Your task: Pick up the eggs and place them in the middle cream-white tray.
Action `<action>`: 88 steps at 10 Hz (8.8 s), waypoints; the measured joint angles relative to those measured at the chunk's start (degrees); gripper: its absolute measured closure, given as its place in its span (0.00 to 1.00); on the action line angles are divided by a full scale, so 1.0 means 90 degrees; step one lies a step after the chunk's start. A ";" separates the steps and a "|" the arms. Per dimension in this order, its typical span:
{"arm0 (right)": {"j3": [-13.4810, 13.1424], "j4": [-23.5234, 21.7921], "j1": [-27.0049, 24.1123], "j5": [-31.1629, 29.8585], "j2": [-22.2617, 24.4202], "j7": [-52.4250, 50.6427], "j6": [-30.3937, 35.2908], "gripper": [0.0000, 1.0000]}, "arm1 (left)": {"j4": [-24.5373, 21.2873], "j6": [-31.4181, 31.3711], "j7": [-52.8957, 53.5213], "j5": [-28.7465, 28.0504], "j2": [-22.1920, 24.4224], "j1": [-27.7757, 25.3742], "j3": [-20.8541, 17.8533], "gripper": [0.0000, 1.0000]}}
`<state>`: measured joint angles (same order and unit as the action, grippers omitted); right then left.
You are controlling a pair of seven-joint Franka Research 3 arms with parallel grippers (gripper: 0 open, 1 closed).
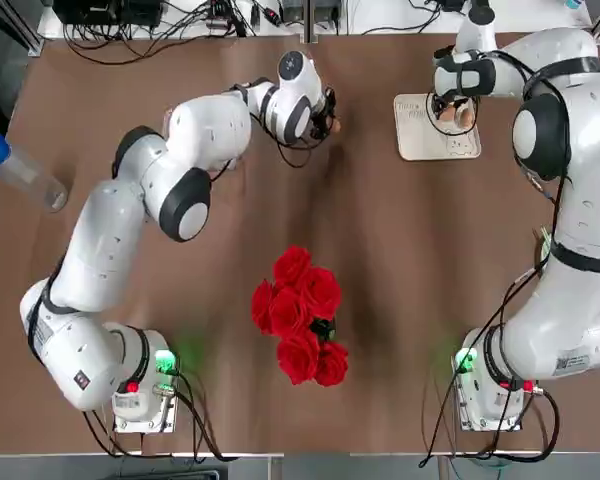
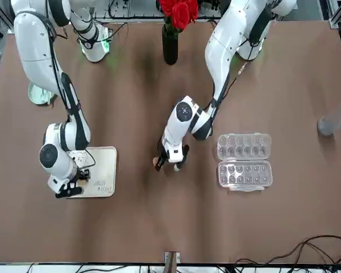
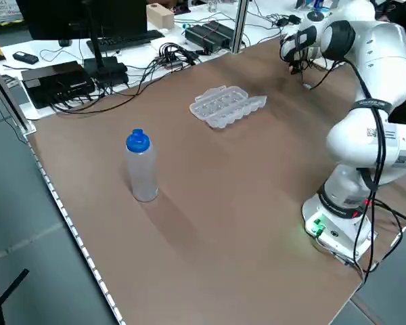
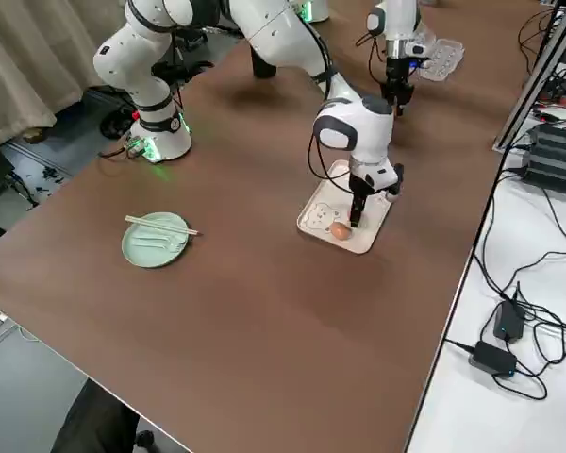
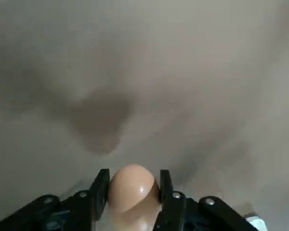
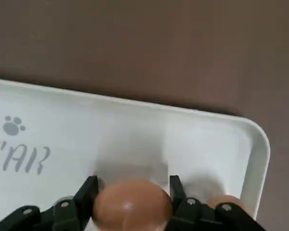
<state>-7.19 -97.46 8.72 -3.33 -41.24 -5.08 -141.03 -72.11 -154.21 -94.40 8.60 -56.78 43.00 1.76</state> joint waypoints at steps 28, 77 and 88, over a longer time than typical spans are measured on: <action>0.0099 0.2401 0.3020 -0.0281 -0.1091 0.7930 0.0606 0.00 | -0.0096 0.6706 0.8949 -0.0754 0.4512 -0.3761 -0.0265 0.00; 0.0175 0.0854 0.0827 -0.0187 -0.0121 0.1714 0.1380 0.27 | -0.1372 0.7096 0.9602 -0.1200 0.5903 -0.4129 0.0208 0.00; 0.0102 0.2636 0.0162 -0.0255 0.0284 0.1251 0.4200 0.00 | -0.1336 0.7153 0.9854 -0.0775 0.5903 -0.4213 0.0177 0.00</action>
<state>-6.27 -73.73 10.18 -5.63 -38.68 6.18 -103.23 -84.13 -89.83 -5.72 1.62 -3.65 5.08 3.35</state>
